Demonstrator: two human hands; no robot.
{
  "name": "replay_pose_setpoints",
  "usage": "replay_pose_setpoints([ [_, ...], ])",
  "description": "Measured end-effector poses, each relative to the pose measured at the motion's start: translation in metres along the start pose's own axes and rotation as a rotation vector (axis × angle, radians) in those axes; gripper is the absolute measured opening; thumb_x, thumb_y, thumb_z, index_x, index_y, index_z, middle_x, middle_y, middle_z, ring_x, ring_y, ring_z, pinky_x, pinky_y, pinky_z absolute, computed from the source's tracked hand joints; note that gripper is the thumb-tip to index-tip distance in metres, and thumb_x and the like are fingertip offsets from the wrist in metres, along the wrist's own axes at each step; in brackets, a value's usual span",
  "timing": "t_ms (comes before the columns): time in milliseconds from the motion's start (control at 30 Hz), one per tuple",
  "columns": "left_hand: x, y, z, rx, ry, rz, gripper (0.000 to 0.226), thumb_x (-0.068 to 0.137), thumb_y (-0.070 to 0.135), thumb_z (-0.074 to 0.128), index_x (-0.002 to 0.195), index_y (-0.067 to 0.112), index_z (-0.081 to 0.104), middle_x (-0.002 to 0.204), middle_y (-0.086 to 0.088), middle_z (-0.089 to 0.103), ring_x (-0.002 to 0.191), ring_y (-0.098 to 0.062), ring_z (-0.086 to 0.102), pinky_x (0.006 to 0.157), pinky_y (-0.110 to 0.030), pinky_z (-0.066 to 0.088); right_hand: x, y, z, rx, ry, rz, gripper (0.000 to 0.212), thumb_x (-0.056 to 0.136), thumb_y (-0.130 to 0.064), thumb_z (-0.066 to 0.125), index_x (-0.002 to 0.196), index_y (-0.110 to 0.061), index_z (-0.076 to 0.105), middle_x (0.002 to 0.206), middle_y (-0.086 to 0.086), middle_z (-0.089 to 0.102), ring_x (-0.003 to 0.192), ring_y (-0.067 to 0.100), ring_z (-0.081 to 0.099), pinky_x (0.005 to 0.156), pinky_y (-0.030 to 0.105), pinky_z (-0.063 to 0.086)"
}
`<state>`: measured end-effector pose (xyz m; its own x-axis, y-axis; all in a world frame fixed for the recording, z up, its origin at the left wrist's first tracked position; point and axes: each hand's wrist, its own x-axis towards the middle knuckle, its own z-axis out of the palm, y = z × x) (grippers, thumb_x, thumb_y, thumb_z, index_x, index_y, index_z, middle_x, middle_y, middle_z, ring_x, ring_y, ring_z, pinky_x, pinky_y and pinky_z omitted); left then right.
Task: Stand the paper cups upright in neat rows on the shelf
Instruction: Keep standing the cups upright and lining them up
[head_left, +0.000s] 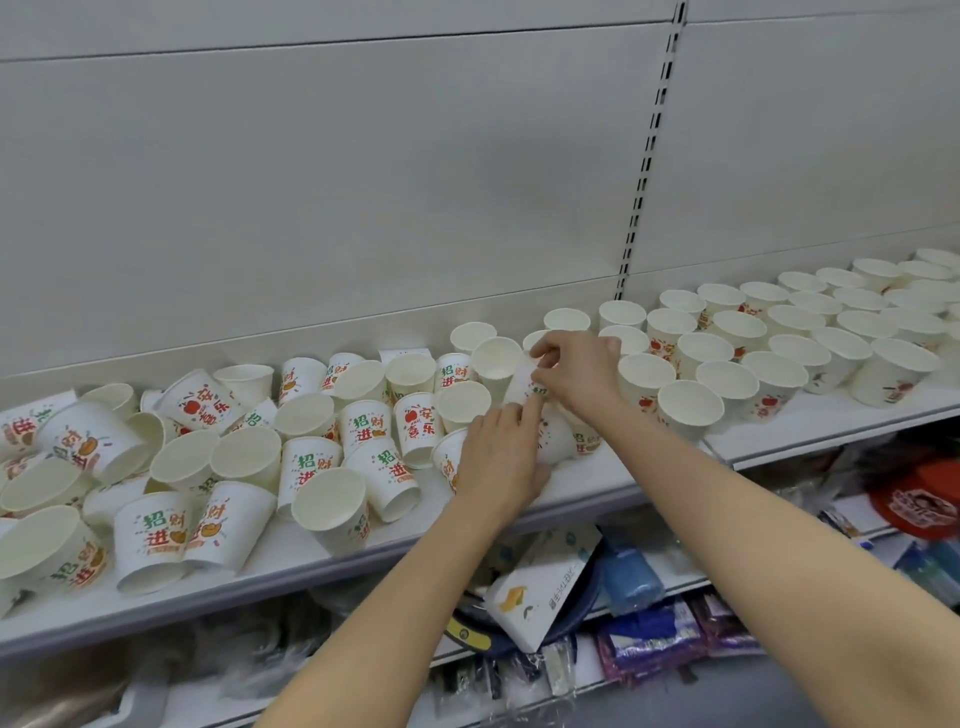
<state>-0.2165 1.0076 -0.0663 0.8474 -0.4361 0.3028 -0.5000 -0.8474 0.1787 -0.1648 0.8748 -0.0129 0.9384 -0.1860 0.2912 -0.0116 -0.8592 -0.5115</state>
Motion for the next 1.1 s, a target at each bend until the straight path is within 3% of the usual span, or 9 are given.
replay_pose_setpoints([
  [133,-0.01,0.0,-0.004,-0.056,0.049,0.033,0.068,0.078,0.033,0.064,0.141,0.03,0.038,0.112,-0.003,0.052,0.096,-0.024,0.051,0.082,-0.033,0.041,-0.001,0.013,-0.009,-0.023,-0.026,-0.152,0.017,0.076,-0.017,0.069,0.088,-0.029,0.071,0.081,-0.01,0.07,0.092,0.011,0.056,0.086,0.03,0.023],
  [300,-0.016,0.001,0.001,-0.115,0.139,-0.033,0.051,0.076,0.031,0.071,0.122,0.025,0.051,0.115,-0.002,0.054,0.096,-0.022,0.056,0.078,-0.031,0.043,0.001,0.031,-0.004,-0.063,-0.091,-0.247,0.013,0.078,-0.026,0.071,0.09,-0.032,0.071,0.085,-0.014,0.07,0.097,0.013,0.055,0.09,0.031,0.025],
  [433,-0.014,-0.002,-0.003,-0.064,0.162,-0.094,0.037,0.074,0.031,0.077,0.1,0.019,0.053,0.117,-0.001,0.051,0.085,-0.023,0.056,0.066,-0.028,0.039,-0.007,0.042,-0.015,0.043,-0.019,-0.3,0.013,0.081,-0.03,0.07,0.095,-0.028,0.072,0.096,-0.014,0.071,0.099,0.016,0.056,0.092,0.037,0.034],
  [533,-0.017,-0.006,0.0,-0.074,0.171,-0.116,0.027,0.077,0.031,0.078,0.087,0.018,0.057,0.119,0.0,0.052,0.082,-0.022,0.057,0.062,-0.029,0.038,-0.031,0.066,-0.018,-0.021,0.047,-0.436,0.012,0.079,-0.026,0.073,0.091,-0.024,0.072,0.092,-0.009,0.071,0.096,0.022,0.058,0.084,0.038,0.04],
  [700,-0.01,0.011,0.006,-0.06,0.141,-0.158,0.029,0.084,0.036,0.072,0.104,0.023,0.055,0.118,0.005,0.056,0.095,-0.019,0.056,0.068,-0.028,0.04,-0.045,0.094,-0.017,-0.144,0.096,-0.542,0.03,0.065,-0.016,0.084,0.091,-0.019,0.069,0.094,-0.005,0.07,0.086,0.027,0.06,0.073,0.036,0.041],
  [800,0.003,0.019,0.004,-0.042,0.155,-0.258,0.029,0.09,0.033,0.065,0.111,0.023,0.047,0.108,0.003,0.062,0.091,-0.02,0.058,0.066,-0.03,0.042,-0.043,0.098,-0.017,-0.18,0.105,-0.575,0.029,0.063,-0.013,0.084,0.088,-0.017,0.07,0.088,-0.002,0.069,0.081,0.027,0.062,0.072,0.035,0.041],
  [867,0.01,0.02,0.002,-0.062,0.158,-0.281,0.024,0.093,0.028,0.061,0.114,0.024,0.051,0.106,0.003,0.066,0.092,-0.021,0.06,0.069,-0.035,0.048,-0.043,0.102,-0.016,-0.199,0.113,-0.582,0.023,0.065,-0.01,0.082,0.082,-0.018,0.07,0.08,-0.001,0.068,0.074,0.026,0.061,0.073,0.034,0.035],
  [967,0.012,0.028,0.002,-0.035,0.131,-0.18,0.011,0.094,0.027,0.058,0.103,0.025,0.063,0.101,0.005,0.068,0.093,-0.02,0.057,0.074,-0.037,0.048,-0.043,0.109,-0.019,-0.185,0.154,-0.599,0.013,0.071,-0.009,0.075,0.077,-0.017,0.068,0.072,-0.002,0.065,0.067,0.025,0.058,0.071,0.034,0.033],
  [1100,0.005,0.04,0.01,-0.063,0.139,-0.132,0.012,0.094,0.028,0.059,0.102,0.023,0.066,0.098,0.004,0.067,0.089,-0.022,0.059,0.07,-0.039,0.047,-0.045,0.114,-0.026,-0.151,0.15,-0.591,0.015,0.07,-0.007,0.076,0.078,-0.016,0.068,0.072,-0.002,0.066,0.067,0.025,0.059,0.068,0.036,0.041],
])
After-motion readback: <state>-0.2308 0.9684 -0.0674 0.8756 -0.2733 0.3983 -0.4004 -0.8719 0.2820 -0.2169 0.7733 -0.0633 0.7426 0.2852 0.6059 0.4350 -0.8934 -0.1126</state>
